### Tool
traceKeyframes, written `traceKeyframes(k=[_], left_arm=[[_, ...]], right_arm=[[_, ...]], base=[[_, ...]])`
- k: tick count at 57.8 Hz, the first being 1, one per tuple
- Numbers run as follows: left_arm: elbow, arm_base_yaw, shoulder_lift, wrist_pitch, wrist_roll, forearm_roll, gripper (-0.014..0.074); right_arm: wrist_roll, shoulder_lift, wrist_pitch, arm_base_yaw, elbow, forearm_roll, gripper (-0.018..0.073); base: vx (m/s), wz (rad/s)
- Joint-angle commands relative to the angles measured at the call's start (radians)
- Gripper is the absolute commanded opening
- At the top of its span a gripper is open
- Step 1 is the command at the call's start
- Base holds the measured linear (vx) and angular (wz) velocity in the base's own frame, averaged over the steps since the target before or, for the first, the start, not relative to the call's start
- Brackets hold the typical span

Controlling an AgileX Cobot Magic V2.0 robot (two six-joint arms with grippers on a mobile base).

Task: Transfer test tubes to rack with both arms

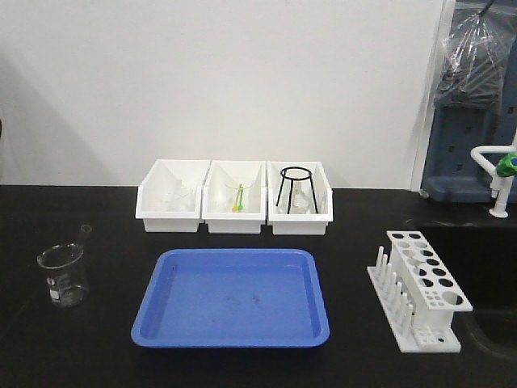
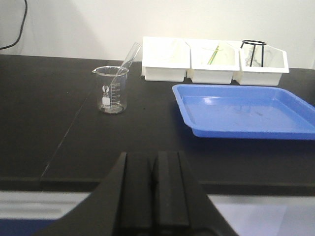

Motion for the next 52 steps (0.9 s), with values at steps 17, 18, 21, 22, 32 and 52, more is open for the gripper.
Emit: traceKeyframes(k=[17, 18, 21, 22, 32, 52], left_arm=[[-0.025, 0.000, -0.002, -0.084, -0.006, -0.003, -0.0006], [-0.025, 0.000, -0.002, -0.084, -0.006, -0.003, -0.0006], [-0.025, 0.000, -0.002, -0.084, -0.006, -0.003, -0.0006], [-0.025, 0.000, -0.002, -0.084, -0.006, -0.003, -0.0006], [-0.025, 0.000, -0.002, -0.084, -0.006, -0.003, -0.0006], [-0.025, 0.000, -0.002, -0.084, -0.006, -0.003, -0.0006]], right_arm=[[-0.001, -0.010, -0.078, -0.003, 0.014, 0.000, -0.0009], [-0.001, -0.010, -0.078, -0.003, 0.014, 0.000, -0.0009], [-0.001, -0.010, -0.078, -0.003, 0.014, 0.000, -0.0009], [-0.001, -0.010, -0.078, -0.003, 0.014, 0.000, -0.0009], [-0.001, -0.010, -0.078, -0.003, 0.014, 0.000, -0.0009], [-0.001, -0.010, -0.078, -0.003, 0.014, 0.000, -0.0009]], base=[[0.33, -0.03], [0.31, -0.03], [0.30, -0.03], [0.29, -0.02], [0.27, -0.01], [0.21, -0.01]])
